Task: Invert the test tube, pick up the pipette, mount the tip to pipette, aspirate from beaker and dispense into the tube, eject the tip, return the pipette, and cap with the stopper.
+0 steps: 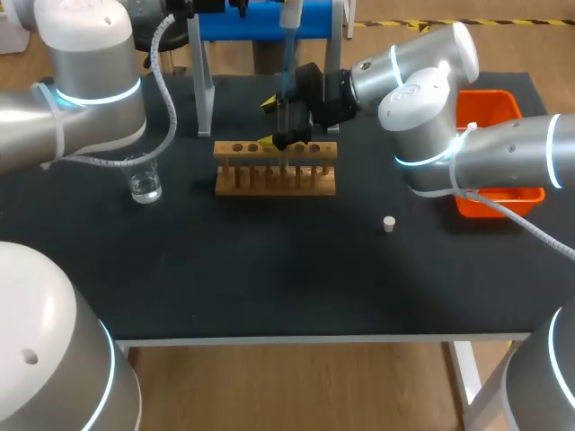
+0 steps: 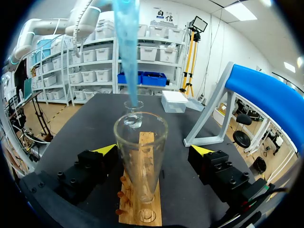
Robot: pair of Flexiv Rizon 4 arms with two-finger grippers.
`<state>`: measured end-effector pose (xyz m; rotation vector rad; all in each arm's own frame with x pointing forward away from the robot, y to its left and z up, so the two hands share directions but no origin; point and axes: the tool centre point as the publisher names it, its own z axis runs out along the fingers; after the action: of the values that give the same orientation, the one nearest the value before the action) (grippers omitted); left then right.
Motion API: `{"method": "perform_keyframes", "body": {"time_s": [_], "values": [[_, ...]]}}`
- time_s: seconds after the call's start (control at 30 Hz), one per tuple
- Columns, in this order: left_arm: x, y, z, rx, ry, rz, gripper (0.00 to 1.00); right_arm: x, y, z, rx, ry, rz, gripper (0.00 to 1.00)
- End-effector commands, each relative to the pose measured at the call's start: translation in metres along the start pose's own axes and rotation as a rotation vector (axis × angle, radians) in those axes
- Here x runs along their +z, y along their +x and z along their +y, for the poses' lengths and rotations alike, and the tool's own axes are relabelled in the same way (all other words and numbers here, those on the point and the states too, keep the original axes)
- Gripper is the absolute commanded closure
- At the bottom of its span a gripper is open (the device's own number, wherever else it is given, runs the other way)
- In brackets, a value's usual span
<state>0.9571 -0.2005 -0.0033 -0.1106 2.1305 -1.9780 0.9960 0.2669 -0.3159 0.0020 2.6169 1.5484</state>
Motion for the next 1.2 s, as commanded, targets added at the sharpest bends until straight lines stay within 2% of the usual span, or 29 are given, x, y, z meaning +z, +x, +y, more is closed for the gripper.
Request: {"method": "perform_keyframes", "body": {"time_s": [0.03,0.5,0.8,1.2], "values": [[-0.014,0.015,-0.002,0.000,-0.003,-0.040,1.00,-0.001,-0.001,0.000,0.000,0.001,0.003,0.00],[-0.051,0.047,0.011,-0.019,-0.002,-0.130,1.00,-0.001,-0.001,0.000,0.000,0.001,0.003,0.00],[-0.060,0.068,0.028,-0.037,-0.007,-0.129,1.00,-0.001,-0.001,0.000,0.000,0.001,0.003,0.00],[-0.064,0.102,0.061,-0.047,-0.009,-0.101,1.00,-0.001,-0.001,0.000,0.000,0.001,0.003,0.00]]}}
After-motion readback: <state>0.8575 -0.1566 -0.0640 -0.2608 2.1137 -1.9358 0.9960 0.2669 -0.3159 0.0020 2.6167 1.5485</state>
